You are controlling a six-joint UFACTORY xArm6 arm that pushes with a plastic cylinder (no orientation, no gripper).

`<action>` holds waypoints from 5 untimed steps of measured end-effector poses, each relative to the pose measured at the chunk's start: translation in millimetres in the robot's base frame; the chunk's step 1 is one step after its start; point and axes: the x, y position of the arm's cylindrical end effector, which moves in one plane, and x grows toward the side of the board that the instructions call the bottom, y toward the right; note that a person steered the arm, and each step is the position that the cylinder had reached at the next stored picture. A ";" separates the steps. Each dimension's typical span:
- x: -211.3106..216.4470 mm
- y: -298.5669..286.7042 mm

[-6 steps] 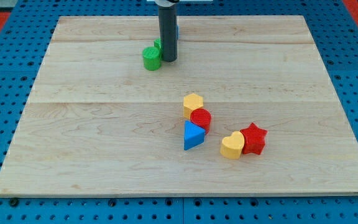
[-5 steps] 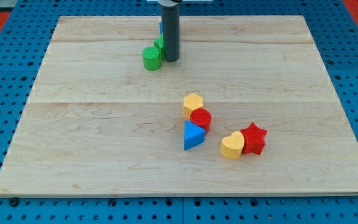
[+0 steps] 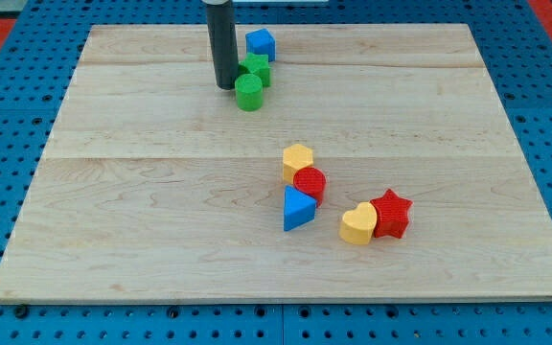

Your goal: Place the green circle to the bottom of the green star

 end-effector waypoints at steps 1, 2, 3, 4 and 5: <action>16.4 16.9; 35.3 -6.1; 83.8 18.3; 71.0 98.0; 39.7 97.8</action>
